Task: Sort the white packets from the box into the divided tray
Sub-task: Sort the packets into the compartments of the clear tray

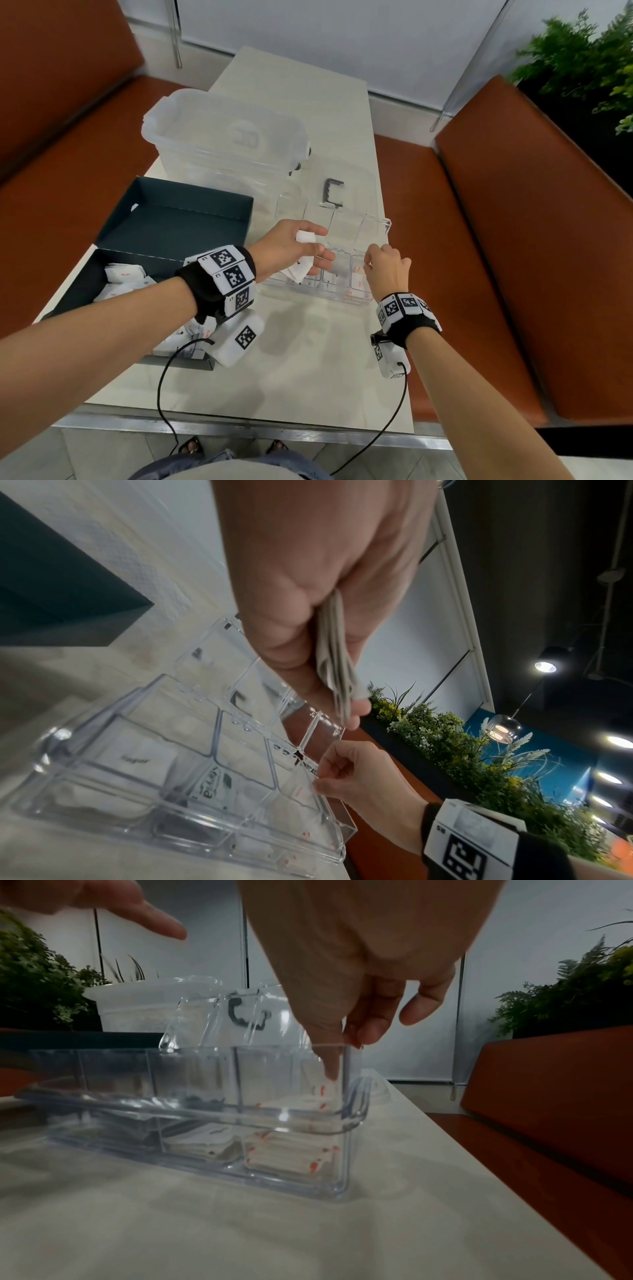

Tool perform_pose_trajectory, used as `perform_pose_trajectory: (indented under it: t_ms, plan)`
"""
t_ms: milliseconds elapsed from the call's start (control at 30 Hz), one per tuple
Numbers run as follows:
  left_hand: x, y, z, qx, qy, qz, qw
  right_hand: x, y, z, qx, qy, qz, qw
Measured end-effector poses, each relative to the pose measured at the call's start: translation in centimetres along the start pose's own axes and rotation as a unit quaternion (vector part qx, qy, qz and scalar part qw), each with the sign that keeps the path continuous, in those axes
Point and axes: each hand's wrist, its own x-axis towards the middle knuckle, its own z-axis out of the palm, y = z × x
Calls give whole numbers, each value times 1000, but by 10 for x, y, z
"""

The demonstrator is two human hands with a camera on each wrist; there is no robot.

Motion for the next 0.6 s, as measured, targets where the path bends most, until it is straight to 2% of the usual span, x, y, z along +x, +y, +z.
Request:
perform_pose_trajectory:
  t_ms: [167, 267, 333, 367, 433, 500, 600]
  plan:
    - [0, 1, 0, -26, 10, -7, 1000, -3, -2, -12, 11, -9, 8, 1000]
    - [1, 2, 1, -64, 33, -8, 997, -9, -14, -34, 134, 45, -1, 990]
    - [3, 3, 1, -102, 57, -5, 993, -20, -32, -52, 287, 66, -5, 956]
    - [5, 4, 2, -119, 69, -1, 990, -28, -43, -61, 358, 53, -3, 932]
    - [6, 5, 4, -136, 89, 6, 987, -42, -67, -74, 473, -22, 16, 881]
    - [7, 7, 6, -135, 100, 9, 986, -50, -85, -76, 558, -82, 43, 825]
    - [7, 11, 11, -173, 89, 1, 981, -48, -99, -78, 645, -87, 106, 752]
